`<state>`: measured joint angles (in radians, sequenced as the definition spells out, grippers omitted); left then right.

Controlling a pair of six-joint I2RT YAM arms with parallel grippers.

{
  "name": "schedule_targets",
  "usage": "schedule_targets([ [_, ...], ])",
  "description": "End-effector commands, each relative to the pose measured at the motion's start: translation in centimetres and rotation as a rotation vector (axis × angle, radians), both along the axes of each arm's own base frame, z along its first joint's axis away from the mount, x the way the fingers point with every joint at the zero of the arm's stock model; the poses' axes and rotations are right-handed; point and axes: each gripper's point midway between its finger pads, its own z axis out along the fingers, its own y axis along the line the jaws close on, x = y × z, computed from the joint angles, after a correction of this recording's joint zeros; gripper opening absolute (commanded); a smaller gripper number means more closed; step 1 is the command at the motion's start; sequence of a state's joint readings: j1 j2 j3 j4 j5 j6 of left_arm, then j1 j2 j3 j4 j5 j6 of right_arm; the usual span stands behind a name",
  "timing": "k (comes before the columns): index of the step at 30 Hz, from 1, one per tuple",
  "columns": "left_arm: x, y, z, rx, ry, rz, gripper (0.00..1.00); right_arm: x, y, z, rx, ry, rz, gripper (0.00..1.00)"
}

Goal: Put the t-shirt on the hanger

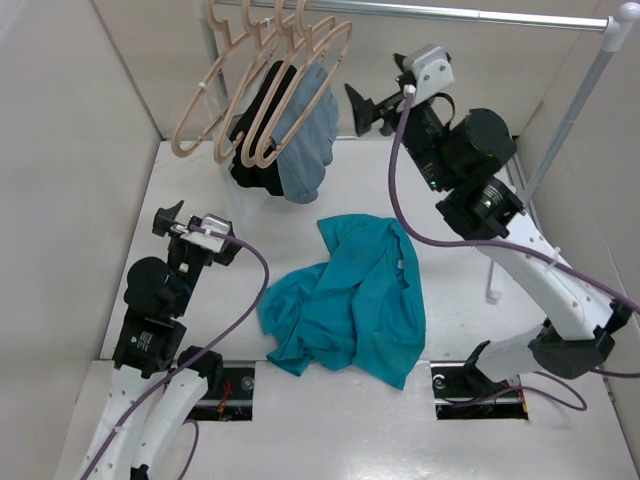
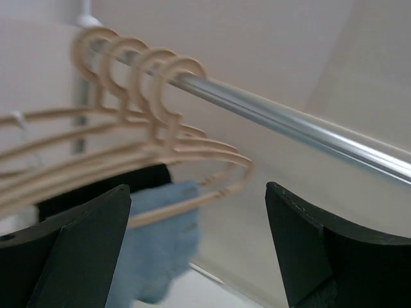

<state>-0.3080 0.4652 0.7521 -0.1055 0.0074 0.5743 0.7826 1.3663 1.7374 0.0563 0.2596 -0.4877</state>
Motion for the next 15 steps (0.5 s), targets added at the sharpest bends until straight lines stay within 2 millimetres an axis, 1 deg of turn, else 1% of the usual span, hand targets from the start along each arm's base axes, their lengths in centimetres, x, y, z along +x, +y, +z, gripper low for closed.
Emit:
schedule_targets([
  [1,-1.0,1.1,1.4,-0.116,-0.037,0.059,1.00,-0.7,5.7,-0.2,0.142,0.127,0.235,0.90],
  [2,-1.3,1.1,1.6,-0.121,-0.045,0.059,1.00,-1.0,6.6,0.1,0.172,0.139,0.272,0.90],
  [3,-1.3,1.0,1.3,-0.126,-0.030,0.057,1.00,-1.3,6.8,1.4,0.218,0.139,0.304,0.91],
  [4,-1.3,1.0,1.3,-0.126,-0.029,0.057,1.00,-0.6,8.4,0.6,0.266,0.197,0.347,1.00],
  [6,-1.2,0.8,0.4,-0.133,-0.003,0.056,1.00,-0.7,10.2,0.6,0.296,0.229,0.425,1.00],
  [7,-1.1,0.7,-0.3,-0.127,0.012,0.057,1.00,-0.7,10.7,1.4,0.317,0.225,0.451,1.00],
  [8,-1.3,0.6,-0.1,-0.131,0.004,0.047,1.00,0.2,12.1,0.2,0.346,0.279,0.468,1.00],
  [9,-1.1,0.5,-0.8,-0.125,0.018,0.048,1.00,0.7,12.6,-0.5,0.367,0.310,0.469,1.00],
  [10,-1.3,0.6,-0.6,-0.128,0.010,0.048,1.00,1.0,12.7,-0.5,0.400,0.329,0.464,1.00],
  [11,-1.2,0.5,-1.0,-0.137,0.021,0.048,1.00,1.4,12.9,-1.0,0.447,0.369,0.462,1.00],
  [14,-1.5,0.3,-0.9,-0.149,0.015,0.037,1.00,2.2,12.2,-1.0,0.512,0.389,0.413,1.00],
  [15,-1.6,0.4,-1.1,-0.149,0.015,0.037,1.00,2.7,12.3,-1.5,0.523,0.401,0.393,1.00],
])
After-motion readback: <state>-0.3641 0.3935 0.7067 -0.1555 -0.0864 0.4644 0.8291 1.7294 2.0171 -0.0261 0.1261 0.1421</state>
